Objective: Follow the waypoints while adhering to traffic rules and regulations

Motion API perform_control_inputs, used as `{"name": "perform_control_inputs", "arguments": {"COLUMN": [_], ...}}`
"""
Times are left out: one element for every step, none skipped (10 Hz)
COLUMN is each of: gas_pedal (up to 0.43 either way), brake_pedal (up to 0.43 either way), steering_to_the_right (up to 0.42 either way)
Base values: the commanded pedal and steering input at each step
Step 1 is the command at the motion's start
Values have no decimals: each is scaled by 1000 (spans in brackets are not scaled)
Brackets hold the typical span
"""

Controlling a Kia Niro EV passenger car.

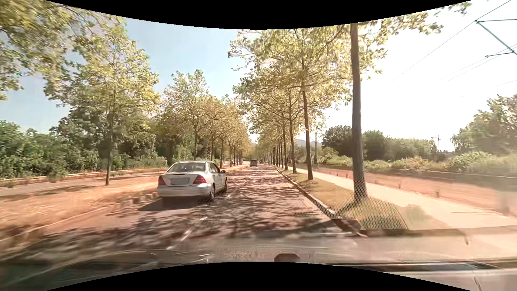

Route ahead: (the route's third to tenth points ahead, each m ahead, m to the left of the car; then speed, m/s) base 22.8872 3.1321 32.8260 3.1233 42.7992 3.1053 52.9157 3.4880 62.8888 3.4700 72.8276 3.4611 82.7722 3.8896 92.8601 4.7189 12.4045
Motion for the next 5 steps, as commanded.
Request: {"name": "perform_control_inputs", "arguments": {"gas_pedal": [87,87,87,87,87], "brake_pedal": [0,0,0,0,0], "steering_to_the_right": [0,0,0,0,0]}}
